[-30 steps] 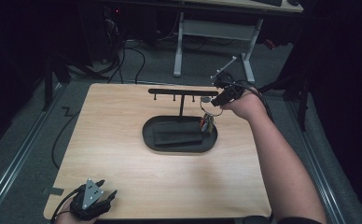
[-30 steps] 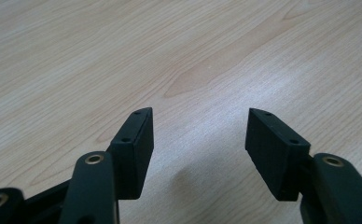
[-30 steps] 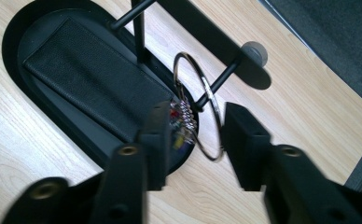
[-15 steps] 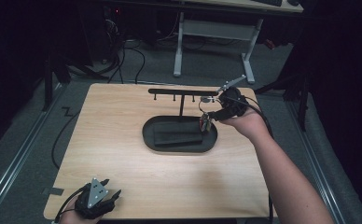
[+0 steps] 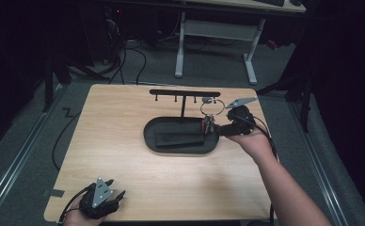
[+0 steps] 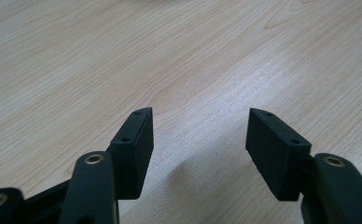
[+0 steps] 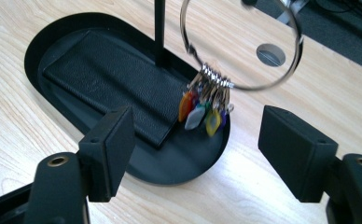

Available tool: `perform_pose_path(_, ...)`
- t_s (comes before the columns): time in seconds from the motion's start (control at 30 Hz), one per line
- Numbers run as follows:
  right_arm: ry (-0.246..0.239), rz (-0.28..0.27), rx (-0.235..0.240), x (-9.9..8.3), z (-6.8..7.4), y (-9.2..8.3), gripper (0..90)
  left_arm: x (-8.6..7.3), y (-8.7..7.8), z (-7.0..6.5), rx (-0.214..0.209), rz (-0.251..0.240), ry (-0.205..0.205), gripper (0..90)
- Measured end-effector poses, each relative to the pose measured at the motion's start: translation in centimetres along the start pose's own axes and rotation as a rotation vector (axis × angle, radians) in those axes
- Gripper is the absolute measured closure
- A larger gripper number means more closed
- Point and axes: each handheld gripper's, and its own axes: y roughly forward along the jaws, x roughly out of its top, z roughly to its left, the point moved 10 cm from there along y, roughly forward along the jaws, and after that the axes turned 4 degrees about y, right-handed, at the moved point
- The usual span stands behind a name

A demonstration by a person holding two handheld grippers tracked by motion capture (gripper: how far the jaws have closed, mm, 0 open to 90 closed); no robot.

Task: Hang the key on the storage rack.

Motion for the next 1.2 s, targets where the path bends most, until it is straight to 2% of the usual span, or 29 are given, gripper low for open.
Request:
perform_pose_path(0.13, 0.000, -0.008, -0.006, -1.4, 0.4, 0.2, 24.5, 0.0, 0.1, 0.0, 0.000, 0.001, 0.001, 42.1)
perform_pose_path(0.2, -0.022, -0.016, -0.031, -2.1, 0.7, 0.3, 25.6, 0.0, 0.1, 0.0, -0.001, 0.001, -0.001, 42.1)
perform_pose_path(0.27, -0.022, 0.029, -0.029, -3.1, 1.1, 0.5, 24.3, 0.0, 0.0, 0.0, -0.001, 0.001, -0.002, 42.1)
perform_pose_path(0.33, -0.057, 0.010, -0.041, -3.9, 1.5, 0.6, 23.7, -0.1, 0.0, -0.1, -0.001, 0.002, -0.003, 42.1)
perform_pose_path(0.57, -0.041, -0.027, -0.030, -6.7, 2.7, 1.3, 20.0, -0.1, 0.1, -0.2, -0.003, 0.007, 0.001, 42.1)
perform_pose_path(0.77, 0.029, -0.071, 0.018, -10.1, 3.6, 2.0, 19.4, 0.0, 0.2, -0.4, -0.007, 0.004, 0.002, 42.1)
perform_pose_path(0.87, 0.081, -0.103, 0.048, -12.0, 4.0, 2.3, 18.7, 0.1, 0.2, -0.4, -0.011, 0.004, 0.005, 42.1)
perform_pose_path(0.9, 0.100, -0.127, 0.043, -12.5, 4.1, 2.3, 18.7, 0.2, 0.2, -0.5, -0.012, 0.003, 0.007, 42.1)
perform_pose_path(0.97, 0.139, -0.218, 0.029, -13.7, 4.2, 1.9, 19.1, 0.3, 0.3, -0.6, -0.016, -0.001, 0.011, 42.1)
perform_pose_path(1.0, 0.146, -0.241, 0.034, -14.5, 4.4, 1.7, 19.4, 0.4, 0.4, -0.7, -0.020, -0.002, 0.014, 42.1)
perform_pose_path(1.03, 0.141, -0.225, 0.025, -14.9, 4.4, 1.4, 17.6, 0.6, 0.4, -0.8, -0.024, -0.006, 0.016, 42.0)
perform_pose_path(1.1, 0.148, -0.272, -0.010, -14.9, 4.2, 0.5, 17.4, 0.9, 0.6, -1.0, -0.033, -0.008, 0.030, 42.0)
perform_pose_path(1.2, 0.164, -0.268, -0.018, -15.5, 4.2, 0.3, 17.3, 1.3, 0.9, -1.2, -0.039, -0.013, 0.038, 41.8)
